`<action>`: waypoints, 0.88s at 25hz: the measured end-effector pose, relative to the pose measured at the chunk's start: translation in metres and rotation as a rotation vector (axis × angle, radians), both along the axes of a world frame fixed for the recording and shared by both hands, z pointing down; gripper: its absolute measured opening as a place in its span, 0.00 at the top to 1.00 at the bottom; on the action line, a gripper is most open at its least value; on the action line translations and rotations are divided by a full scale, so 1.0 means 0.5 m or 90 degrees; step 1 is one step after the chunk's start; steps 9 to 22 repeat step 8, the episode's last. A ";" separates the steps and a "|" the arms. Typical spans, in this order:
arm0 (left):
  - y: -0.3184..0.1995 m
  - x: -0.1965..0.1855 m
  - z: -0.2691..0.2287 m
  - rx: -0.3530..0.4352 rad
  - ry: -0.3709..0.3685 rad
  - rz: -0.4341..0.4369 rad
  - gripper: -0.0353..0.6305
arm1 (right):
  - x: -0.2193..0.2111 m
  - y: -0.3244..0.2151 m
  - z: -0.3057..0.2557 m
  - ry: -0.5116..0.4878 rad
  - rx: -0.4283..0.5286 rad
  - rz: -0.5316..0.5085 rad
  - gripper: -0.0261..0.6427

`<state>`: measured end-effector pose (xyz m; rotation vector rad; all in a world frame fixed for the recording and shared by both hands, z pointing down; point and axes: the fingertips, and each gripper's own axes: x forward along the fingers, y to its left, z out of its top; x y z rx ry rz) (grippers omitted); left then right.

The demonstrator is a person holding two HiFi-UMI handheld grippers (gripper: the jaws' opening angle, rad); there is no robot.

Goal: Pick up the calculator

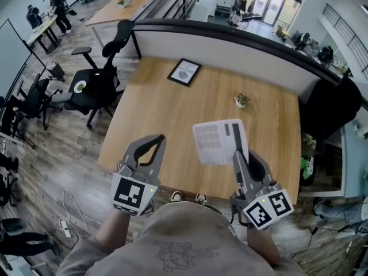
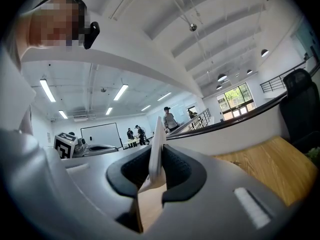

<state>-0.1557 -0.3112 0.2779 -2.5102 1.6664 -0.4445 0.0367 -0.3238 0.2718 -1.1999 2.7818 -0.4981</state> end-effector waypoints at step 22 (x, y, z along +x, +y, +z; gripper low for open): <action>-0.001 0.002 0.025 -0.006 -0.001 -0.001 0.94 | 0.019 -0.011 0.024 -0.007 -0.003 0.028 0.86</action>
